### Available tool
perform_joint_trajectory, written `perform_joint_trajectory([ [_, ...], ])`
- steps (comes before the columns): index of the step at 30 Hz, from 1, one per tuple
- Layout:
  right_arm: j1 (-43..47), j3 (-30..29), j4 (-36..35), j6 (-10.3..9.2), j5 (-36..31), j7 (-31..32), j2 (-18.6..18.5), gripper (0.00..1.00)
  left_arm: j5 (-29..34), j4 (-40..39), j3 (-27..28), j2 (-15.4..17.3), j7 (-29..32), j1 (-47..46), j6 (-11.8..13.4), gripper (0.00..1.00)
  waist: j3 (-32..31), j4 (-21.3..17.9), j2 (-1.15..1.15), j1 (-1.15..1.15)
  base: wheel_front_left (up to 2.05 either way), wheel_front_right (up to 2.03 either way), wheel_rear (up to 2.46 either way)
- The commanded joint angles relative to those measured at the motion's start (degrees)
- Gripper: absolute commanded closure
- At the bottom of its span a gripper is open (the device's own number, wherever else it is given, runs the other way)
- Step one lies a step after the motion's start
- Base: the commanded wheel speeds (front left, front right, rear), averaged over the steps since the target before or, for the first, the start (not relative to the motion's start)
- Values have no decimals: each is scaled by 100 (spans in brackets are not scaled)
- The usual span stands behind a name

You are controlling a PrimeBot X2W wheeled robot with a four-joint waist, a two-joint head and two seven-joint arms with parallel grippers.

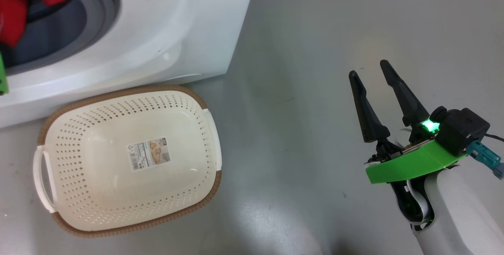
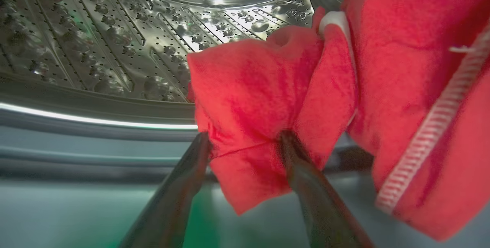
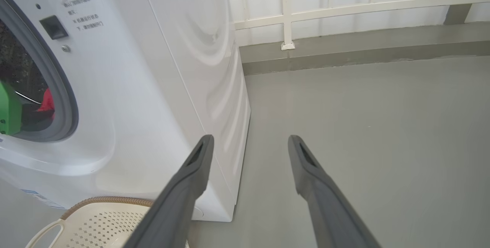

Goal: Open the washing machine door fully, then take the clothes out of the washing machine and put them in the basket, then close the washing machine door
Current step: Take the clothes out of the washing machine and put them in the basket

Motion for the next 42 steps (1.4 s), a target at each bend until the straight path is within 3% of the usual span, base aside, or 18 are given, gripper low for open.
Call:
perform_joint_trajectory([
  [1, 44, 91, -116, 20, 38, -37, -8, 0, 6, -89, 56, 362, -63, -104, 2, 80, 32, -20, 0, 0, 0, 0, 0],
  [2, 46, 70, -112, 20, 39, -37, -9, 0, -6, -99, 54, 370, -121, -111, -1, 100, 44, -17, 0, 0, 0, 0, 0],
  [14, 41, 13, -2, 20, 48, -37, -5, 0, -453, -169, 302, 265, -1027, 78, -42, 100, -72, 114, 0, 0, 0, 0, 0],
  [22, 91, -33, -9, 20, 41, -37, -71, 0, -939, -633, 666, 136, -1487, 402, -210, 100, -225, 222, 0, 0, 0, 0, 0],
  [32, 145, -2, -5, 20, 36, -37, -94, 0, -1090, -2705, 1091, -28, -1513, 1502, -169, 100, -508, 284, 0, 0, 0, 0, 0],
  [42, 325, -28, 36, 20, 25, -37, -137, 0, -1144, -4322, 1450, -481, -1514, 2668, -185, 100, -992, 440, 0, 0, 0, 0, 0],
])
